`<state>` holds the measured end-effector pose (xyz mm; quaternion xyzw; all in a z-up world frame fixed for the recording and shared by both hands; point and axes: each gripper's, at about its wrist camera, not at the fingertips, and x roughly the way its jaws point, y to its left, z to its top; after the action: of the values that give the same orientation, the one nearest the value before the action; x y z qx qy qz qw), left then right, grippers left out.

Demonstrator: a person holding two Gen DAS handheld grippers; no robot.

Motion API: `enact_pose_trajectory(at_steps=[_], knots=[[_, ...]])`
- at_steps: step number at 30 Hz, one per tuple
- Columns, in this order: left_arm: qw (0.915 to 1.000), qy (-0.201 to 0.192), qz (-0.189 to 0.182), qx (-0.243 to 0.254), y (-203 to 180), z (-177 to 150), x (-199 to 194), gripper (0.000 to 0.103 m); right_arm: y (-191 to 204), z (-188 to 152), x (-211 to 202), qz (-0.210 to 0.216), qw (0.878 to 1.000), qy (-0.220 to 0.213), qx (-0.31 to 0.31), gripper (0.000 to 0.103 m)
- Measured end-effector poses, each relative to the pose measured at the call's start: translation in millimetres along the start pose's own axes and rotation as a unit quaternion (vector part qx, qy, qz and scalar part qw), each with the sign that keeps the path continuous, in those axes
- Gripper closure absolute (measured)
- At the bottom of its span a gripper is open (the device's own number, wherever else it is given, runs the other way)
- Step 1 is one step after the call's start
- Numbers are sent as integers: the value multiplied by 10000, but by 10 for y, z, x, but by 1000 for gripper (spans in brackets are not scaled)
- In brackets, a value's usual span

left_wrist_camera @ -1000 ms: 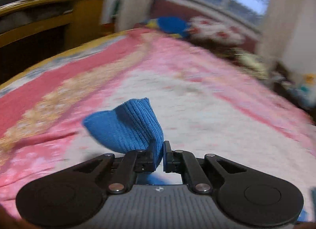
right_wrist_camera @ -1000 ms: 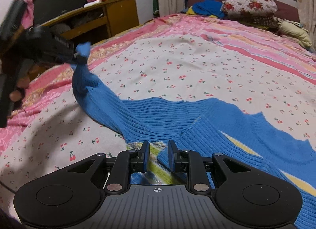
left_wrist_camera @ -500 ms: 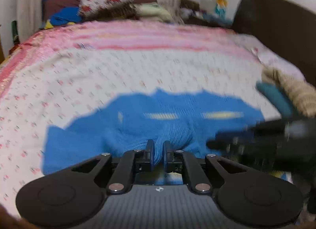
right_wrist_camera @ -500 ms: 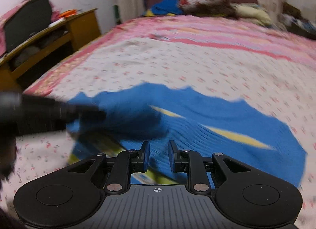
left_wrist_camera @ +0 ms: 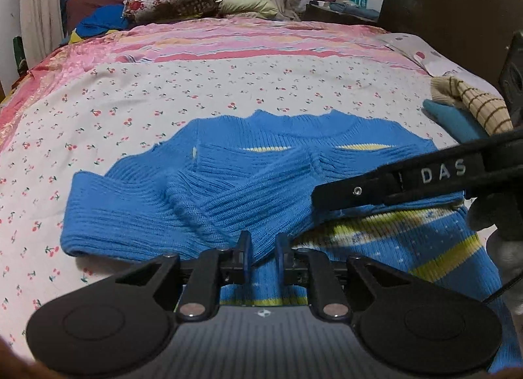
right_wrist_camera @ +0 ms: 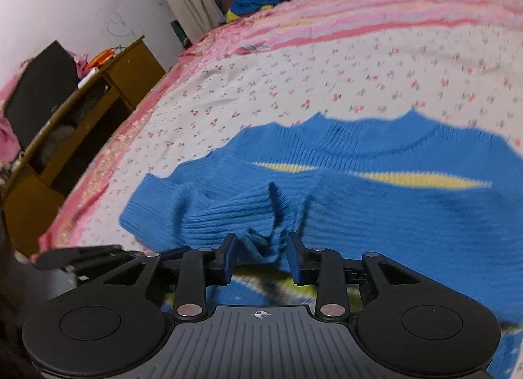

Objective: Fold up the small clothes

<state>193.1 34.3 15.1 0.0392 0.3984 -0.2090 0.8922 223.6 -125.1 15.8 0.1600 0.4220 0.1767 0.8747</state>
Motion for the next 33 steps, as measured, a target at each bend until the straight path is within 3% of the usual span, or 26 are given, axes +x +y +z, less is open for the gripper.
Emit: enact_pose_trajectory(at_steps=[5, 10, 11, 15, 17, 26, 33], knots=[[10000, 1, -76, -45, 2, -61, -5, 82, -73, -90, 58, 236, 9981, 242, 511, 65], [9999, 18, -80, -85, 33, -126, -75, 82, -81, -126, 246, 194, 9953, 306, 899, 63], [9999, 20, -67, -95, 49, -141, -97, 82, -80, -127, 267, 178, 9949, 320, 940, 65], [9998, -7, -56, -176, 117, -186, -179, 81, -60, -135, 255, 117, 9956, 387, 846, 93], [9998, -41, -57, -199, 149, -199, -231, 81, -47, -123, 189, 184, 9961, 338, 794, 95], [9990, -385, 7, -246, 201, -39, -393, 73, -42, 281, -366, 260, 9970, -537, 484, 96], [9990, -443, 11, -109, 84, 78, -249, 69, -508, 430, -968, -247, 9879, -1355, 716, 96]])
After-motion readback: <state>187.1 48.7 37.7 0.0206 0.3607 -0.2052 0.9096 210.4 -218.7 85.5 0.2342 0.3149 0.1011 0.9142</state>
